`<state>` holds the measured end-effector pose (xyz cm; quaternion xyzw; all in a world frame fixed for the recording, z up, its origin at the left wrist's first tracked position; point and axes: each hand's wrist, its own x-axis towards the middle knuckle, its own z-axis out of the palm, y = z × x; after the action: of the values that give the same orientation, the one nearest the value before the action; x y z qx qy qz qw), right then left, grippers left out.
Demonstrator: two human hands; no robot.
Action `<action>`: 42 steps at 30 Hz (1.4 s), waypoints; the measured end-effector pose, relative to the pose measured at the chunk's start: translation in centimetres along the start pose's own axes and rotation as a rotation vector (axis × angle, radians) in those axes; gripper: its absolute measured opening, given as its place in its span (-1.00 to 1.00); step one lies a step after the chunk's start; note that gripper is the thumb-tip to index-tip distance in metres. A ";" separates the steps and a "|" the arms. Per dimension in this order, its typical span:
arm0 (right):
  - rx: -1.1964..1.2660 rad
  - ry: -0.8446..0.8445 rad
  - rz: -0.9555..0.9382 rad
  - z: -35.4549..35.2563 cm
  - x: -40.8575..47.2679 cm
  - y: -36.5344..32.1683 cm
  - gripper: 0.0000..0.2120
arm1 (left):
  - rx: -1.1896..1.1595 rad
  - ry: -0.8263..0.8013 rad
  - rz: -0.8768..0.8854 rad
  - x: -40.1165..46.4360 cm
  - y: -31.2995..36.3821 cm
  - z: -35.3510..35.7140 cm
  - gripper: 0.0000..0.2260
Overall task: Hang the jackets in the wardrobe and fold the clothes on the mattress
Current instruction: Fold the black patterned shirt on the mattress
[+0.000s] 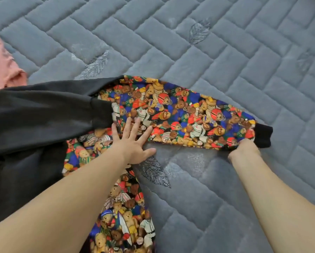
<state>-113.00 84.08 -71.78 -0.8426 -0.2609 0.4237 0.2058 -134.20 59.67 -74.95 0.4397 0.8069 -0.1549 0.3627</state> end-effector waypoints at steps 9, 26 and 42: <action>0.365 -0.310 -0.148 2.9 -8.2 -1.4 -0.96 | -0.920 -0.065 0.071 -4.2 -2.4 -7.2 -0.66; -0.685 -1.308 -1.636 16.1 -45.6 19.1 -0.68 | -2.084 0.481 -0.654 -20.1 -35.0 -0.8 -0.29; -1.540 -0.459 -1.189 22.5 -33.7 19.1 -0.33 | -1.286 0.564 -1.009 -16.6 -41.4 7.7 -0.33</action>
<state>-143.43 51.30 -74.68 -0.3767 -0.8770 0.1199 -0.2731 -158.94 21.98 -71.09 -0.2395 0.8966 0.3041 0.2150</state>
